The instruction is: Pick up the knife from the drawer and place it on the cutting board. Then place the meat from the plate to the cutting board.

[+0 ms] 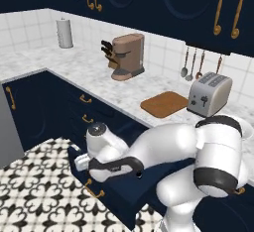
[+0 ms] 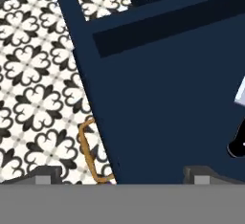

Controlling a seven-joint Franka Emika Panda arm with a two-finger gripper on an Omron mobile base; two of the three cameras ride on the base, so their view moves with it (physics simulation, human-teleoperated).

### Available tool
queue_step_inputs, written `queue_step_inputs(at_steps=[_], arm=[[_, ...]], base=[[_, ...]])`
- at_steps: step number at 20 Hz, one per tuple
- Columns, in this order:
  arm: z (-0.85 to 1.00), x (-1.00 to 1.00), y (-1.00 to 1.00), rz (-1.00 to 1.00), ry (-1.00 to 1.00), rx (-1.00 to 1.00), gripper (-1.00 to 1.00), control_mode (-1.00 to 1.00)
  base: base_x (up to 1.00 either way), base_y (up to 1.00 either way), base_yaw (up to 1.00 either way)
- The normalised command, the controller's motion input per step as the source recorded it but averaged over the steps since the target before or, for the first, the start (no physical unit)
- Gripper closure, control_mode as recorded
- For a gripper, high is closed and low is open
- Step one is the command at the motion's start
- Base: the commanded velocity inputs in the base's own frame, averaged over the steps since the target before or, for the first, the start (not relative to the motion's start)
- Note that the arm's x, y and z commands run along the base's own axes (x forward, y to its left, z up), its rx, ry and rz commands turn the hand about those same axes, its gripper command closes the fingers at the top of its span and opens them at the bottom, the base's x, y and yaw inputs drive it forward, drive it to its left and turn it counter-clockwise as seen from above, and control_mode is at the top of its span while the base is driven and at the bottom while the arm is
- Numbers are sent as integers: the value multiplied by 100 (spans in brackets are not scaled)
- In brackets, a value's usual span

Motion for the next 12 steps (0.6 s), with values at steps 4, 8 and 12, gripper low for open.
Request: queue_step_inputs(at_steps=[4,8,12], arm=[[78,48,-98,-37,20,0,-100,-100],[-2,12,-100,-52,5,1,-100,-100],[-35,27,-85,-29,8,2,-100,-100]], base=[[0,0,0],[0,0,0],[0,0,0]])
